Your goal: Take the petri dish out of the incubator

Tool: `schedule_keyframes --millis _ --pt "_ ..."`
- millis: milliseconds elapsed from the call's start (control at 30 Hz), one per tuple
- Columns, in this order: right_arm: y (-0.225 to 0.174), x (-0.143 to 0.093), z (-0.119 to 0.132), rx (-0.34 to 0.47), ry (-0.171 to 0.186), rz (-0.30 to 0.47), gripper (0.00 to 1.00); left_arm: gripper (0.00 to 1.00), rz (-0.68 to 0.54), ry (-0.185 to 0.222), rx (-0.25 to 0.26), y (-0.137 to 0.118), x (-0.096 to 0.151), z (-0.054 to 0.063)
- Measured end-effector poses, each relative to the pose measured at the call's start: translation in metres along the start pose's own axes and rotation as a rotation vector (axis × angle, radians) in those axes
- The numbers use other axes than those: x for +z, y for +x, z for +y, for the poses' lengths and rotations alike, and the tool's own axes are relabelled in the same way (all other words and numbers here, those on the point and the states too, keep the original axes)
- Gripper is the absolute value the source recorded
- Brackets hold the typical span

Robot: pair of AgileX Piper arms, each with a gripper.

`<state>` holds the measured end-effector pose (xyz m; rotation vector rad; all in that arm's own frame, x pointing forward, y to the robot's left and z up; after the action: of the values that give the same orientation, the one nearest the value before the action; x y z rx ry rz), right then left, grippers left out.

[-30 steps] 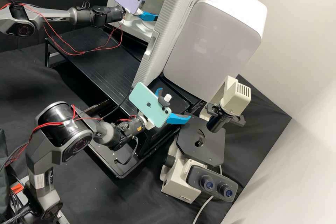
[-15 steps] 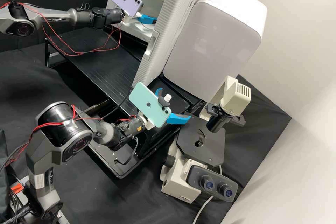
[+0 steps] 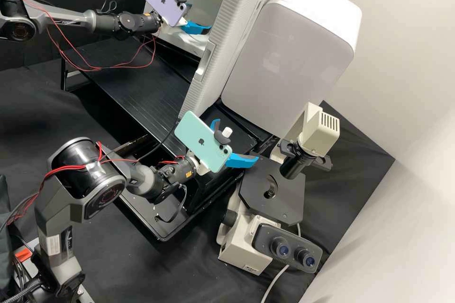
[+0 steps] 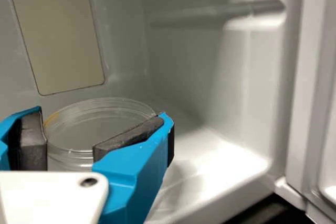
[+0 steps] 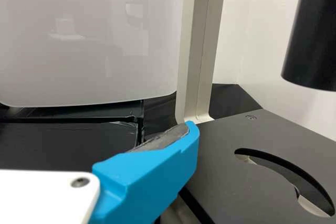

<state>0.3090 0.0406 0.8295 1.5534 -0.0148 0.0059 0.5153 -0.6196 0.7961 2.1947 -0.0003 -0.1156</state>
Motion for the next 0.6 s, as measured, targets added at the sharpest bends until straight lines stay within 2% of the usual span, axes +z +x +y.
schedule_keyframes --millis 100,267,333,533,600 --pt "0.000 0.000 0.000 0.000 0.000 0.000 1.00 0.00 -0.018 -0.008 -0.013 -0.009 0.001 -0.005" --pt "0.000 0.000 0.000 0.000 0.000 0.000 1.00 0.00 -0.049 -0.017 -0.054 -0.024 0.002 -0.020" --pt "0.000 0.000 0.000 0.000 0.000 0.000 1.00 0.00 -0.060 -0.007 -0.075 -0.030 0.001 -0.028" --pt "0.000 0.000 0.000 0.000 0.000 0.000 1.00 0.00 -0.066 -0.027 -0.053 -0.052 -0.005 -0.037" --pt "0.000 0.000 0.000 0.000 0.000 0.000 1.00 0.00 -0.072 -0.034 -0.046 -0.058 -0.006 -0.037"
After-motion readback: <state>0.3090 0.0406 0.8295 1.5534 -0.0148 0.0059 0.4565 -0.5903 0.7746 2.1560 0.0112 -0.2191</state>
